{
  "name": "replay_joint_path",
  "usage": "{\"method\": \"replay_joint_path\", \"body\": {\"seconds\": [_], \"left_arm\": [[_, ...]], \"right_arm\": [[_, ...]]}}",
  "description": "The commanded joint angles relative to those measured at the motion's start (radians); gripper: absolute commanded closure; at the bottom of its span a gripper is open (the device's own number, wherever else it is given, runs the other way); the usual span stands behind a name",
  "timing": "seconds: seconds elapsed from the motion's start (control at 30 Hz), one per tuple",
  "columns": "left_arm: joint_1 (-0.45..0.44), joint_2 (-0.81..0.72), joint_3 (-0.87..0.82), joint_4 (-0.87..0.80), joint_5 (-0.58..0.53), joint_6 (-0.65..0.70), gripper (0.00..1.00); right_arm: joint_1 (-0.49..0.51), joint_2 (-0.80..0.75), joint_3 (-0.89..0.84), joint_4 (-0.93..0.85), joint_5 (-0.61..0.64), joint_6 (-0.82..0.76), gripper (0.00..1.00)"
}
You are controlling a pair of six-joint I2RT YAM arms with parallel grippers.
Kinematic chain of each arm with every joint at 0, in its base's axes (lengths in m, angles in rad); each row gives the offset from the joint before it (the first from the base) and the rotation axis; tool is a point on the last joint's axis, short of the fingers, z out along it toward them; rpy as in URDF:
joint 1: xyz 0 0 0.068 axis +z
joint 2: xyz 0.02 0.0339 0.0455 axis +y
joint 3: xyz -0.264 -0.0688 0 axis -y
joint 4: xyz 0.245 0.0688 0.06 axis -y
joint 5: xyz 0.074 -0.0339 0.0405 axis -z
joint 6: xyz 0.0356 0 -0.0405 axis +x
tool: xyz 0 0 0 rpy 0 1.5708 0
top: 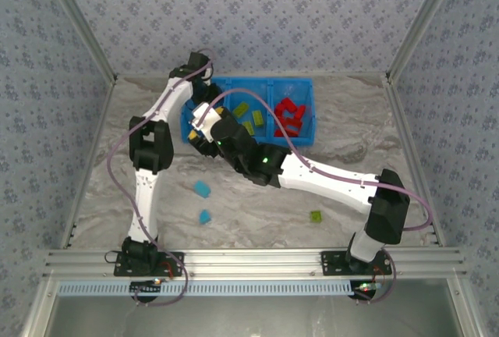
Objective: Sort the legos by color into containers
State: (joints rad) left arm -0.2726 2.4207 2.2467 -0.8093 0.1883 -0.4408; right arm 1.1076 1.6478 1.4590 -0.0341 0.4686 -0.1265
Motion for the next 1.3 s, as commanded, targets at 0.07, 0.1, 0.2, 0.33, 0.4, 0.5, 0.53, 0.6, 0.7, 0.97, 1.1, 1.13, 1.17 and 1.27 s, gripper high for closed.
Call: {"method": "replay_joint_path", "body": {"seconds": [0.07,0.1,0.2,0.33,0.4,0.5,0.53,0.6,0.7,0.97,1.1,1.13,1.17,1.27], "left_arm": [[0.006,-0.003,0.012,0.012,0.051,-0.022,0.51],[0.007,-0.012,0.004,0.015,0.051,-0.022,0.48],[0.006,-0.035,-0.002,0.012,0.05,-0.023,0.41],[0.004,-0.084,-0.01,-0.001,0.04,-0.022,0.39],[0.003,-0.126,-0.034,0.001,0.021,-0.028,0.39],[-0.006,-0.233,-0.113,0.039,-0.008,-0.038,0.37],[-0.013,-0.276,-0.151,0.056,-0.02,-0.042,0.36],[-0.029,-0.359,-0.223,0.082,-0.044,-0.048,0.35],[-0.077,-0.51,-0.39,0.159,-0.079,-0.06,0.35],[-0.349,-0.919,-0.826,0.299,-0.209,-0.101,0.33],[-0.515,-1.052,-0.971,0.321,-0.299,-0.133,0.33],[-0.556,-1.076,-1.002,0.331,-0.311,-0.136,0.33],[-0.599,-1.096,-1.024,0.339,-0.332,-0.135,0.33],[-0.724,-1.152,-1.083,0.363,-0.396,-0.122,0.32]], "right_arm": [[-0.009,0.01,0.003,-0.007,-0.003,0.027,0.25],[-0.01,0.012,0.004,-0.008,0.002,0.027,0.24],[-0.007,0.015,0.003,-0.01,0.012,0.017,0.25],[-0.006,-0.008,0.0,-0.035,0.05,0.031,0.25],[-0.013,-0.042,-0.022,-0.066,0.104,0.069,0.25],[-0.059,-0.106,-0.062,-0.224,0.21,0.24,0.25],[-0.09,-0.124,-0.073,-0.321,0.231,0.348,0.26],[-0.149,-0.152,-0.098,-0.5,0.263,0.55,0.26],[-0.23,-0.212,-0.203,-0.665,0.23,0.746,0.27],[-0.541,-0.318,-0.509,-0.638,-0.077,0.885,0.12],[-0.663,-0.342,-0.619,-0.572,-0.221,0.951,0.12],[-0.683,-0.34,-0.635,-0.533,-0.248,0.98,0.12],[-0.707,-0.333,-0.647,-0.515,-0.272,1.008,0.13],[-0.754,-0.282,-0.645,-0.502,-0.331,1.1,0.13]]}}
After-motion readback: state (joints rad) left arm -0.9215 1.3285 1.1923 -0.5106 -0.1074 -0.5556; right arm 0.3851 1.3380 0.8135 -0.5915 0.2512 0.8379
